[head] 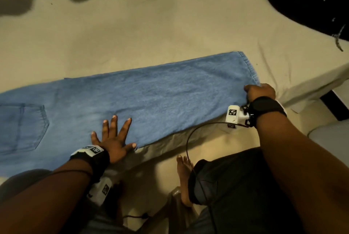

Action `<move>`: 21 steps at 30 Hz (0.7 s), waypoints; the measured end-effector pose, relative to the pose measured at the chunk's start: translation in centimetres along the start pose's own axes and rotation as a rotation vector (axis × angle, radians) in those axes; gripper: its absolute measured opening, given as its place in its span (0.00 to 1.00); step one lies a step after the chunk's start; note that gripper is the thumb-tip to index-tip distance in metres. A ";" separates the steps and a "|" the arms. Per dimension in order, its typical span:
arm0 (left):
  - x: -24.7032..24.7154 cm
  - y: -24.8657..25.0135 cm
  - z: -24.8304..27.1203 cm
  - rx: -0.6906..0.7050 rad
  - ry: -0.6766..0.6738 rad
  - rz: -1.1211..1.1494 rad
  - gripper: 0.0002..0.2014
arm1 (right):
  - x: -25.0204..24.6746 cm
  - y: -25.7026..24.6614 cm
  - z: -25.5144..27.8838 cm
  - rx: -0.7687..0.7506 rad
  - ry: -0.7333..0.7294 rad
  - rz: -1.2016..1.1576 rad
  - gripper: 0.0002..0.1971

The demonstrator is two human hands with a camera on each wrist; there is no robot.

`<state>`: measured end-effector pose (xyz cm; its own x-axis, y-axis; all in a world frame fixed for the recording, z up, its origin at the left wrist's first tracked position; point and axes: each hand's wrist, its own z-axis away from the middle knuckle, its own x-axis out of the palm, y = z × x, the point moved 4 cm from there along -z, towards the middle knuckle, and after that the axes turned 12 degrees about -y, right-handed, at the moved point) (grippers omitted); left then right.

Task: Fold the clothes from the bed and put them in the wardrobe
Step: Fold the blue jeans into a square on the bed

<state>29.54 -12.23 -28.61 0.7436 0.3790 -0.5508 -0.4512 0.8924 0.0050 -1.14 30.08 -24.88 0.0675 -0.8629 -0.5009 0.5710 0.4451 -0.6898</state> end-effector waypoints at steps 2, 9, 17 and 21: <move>-0.1 -0.1 0.3 0.016 0.007 0.003 0.45 | 0.5 -1.5 1.7 -0.106 0.019 -0.034 0.13; -5.0 0.2 2.6 0.153 0.188 0.327 0.49 | 8.6 -8.9 12.9 -0.686 -0.086 0.198 0.14; -8.3 -1.8 3.9 0.286 0.175 1.548 0.40 | 21.5 -9.3 27.7 -0.858 -0.918 0.651 0.23; -7.5 -3.3 2.5 0.193 0.261 1.099 0.36 | 19.1 -11.9 23.8 -0.776 -0.580 0.413 0.18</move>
<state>26.69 -17.41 -22.45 -0.1411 0.9349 -0.3256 -0.6936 0.1413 0.7064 12.84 2.59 -13.74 0.6361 -0.5000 -0.5877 -0.2521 0.5852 -0.7707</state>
